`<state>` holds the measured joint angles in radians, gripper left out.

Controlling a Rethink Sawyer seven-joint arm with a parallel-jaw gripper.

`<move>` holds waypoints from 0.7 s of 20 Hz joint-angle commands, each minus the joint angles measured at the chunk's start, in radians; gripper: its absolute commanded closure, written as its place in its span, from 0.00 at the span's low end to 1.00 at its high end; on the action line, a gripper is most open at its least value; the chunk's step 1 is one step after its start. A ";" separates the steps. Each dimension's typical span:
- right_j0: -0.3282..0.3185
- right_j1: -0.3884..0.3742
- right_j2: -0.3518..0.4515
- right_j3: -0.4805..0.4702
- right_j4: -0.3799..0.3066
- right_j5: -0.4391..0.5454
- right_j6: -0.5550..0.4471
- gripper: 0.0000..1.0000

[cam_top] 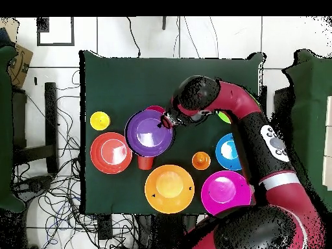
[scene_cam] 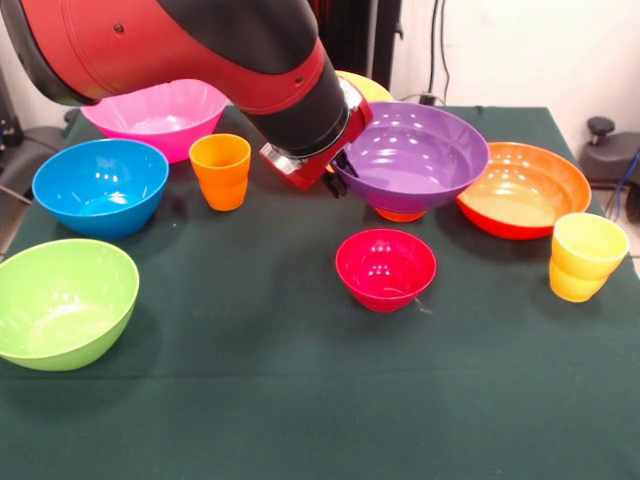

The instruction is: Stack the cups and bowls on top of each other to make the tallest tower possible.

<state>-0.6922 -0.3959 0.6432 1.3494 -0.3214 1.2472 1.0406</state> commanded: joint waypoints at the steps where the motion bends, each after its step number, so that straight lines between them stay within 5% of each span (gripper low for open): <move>1: 0.010 -0.018 0.029 -0.039 -0.058 -0.091 -0.096 1.00; 14: 0.009 0.010 0.038 -0.045 -0.058 -0.157 -0.096 1.00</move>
<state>-0.6940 -0.4149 0.6485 1.3497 -0.3319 1.1846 1.0406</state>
